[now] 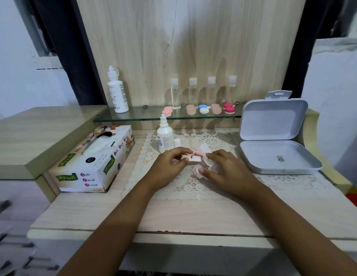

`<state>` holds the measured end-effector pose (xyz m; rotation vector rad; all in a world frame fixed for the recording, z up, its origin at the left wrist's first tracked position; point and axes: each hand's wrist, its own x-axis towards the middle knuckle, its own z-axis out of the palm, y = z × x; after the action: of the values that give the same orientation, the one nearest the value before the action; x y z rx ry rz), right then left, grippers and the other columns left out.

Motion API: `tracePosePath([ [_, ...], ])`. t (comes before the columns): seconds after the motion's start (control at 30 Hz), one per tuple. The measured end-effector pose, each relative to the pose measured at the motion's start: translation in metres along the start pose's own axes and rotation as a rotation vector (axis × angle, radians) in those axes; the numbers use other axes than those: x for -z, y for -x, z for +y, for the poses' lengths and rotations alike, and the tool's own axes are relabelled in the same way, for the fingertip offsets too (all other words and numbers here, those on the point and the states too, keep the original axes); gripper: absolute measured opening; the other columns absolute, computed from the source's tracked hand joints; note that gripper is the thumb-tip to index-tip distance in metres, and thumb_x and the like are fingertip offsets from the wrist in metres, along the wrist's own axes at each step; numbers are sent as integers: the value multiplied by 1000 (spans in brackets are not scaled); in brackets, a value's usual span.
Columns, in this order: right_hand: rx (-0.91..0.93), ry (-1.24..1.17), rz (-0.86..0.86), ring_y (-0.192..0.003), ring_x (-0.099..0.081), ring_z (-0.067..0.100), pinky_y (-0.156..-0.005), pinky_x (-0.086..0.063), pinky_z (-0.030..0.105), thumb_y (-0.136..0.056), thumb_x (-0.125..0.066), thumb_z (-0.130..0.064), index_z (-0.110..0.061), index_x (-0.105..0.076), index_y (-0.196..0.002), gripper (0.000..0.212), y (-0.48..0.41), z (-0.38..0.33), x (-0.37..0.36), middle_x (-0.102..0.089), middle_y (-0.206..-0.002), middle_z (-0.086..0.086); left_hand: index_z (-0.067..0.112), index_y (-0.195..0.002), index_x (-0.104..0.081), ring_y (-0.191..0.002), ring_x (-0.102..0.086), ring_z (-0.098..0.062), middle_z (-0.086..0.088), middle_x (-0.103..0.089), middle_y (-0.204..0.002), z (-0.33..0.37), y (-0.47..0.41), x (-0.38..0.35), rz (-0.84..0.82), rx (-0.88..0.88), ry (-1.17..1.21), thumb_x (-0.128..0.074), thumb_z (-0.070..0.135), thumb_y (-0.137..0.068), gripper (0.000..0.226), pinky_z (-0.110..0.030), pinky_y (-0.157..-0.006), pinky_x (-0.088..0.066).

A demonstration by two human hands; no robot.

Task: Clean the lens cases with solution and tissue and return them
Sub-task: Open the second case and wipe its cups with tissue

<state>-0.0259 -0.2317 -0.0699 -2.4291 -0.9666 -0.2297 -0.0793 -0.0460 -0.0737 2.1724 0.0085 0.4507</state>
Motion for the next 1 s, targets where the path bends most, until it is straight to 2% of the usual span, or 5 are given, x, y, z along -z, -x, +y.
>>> tracePosePath([
  [0.13, -5, 229, -149, -129, -33, 17, -100, -28, 39, -70, -37, -80, -28, -34, -140, 88, 1, 4, 1, -38, -140, -5, 26, -116, -63, -106, -55, -10, 6, -62, -115, -4, -1, 2, -18, 55, -182, -59, 16, -88, 30, -29, -97, -43],
  [0.47, 53, 81, 52, -97, -51, 31, -73, -37, 31, -91, -53, -16, -1, -60, -98, 18, -4, 10, -8, -55, -104, 13, 24, -114, -66, -113, -53, -13, 9, -62, -118, -2, 2, 1, -106, 48, -343, -42, 32, -72, 49, -44, -101, -38],
  [0.63, 101, 106, 37, -99, -50, 28, -64, -22, 26, -91, -51, -13, -11, -51, -122, 30, -3, 7, -9, -55, -107, 9, 27, -113, -65, -112, -53, -11, 12, -62, -117, -1, 3, 0, -113, 47, -337, -42, 32, -72, 47, -47, -101, -37],
  [0.77, 24, 54, 15, -95, -51, 28, -64, -26, 26, -90, -47, -7, -8, -60, -109, 22, -6, 10, -10, -50, -102, 10, 29, -113, -65, -115, -51, -9, 14, -61, -119, -1, 4, 0, -126, 53, -325, -41, 31, -73, 47, -47, -103, -36],
  [1.0, -138, -86, 46, -112, -38, 26, -84, -28, 26, -79, -43, 9, -6, -46, -118, 42, -10, 4, -8, -37, -119, 11, 30, -116, -63, -115, -52, -8, 16, -60, -119, -3, 4, -1, -120, 71, -293, -44, 34, -74, 46, -46, -105, -35],
])
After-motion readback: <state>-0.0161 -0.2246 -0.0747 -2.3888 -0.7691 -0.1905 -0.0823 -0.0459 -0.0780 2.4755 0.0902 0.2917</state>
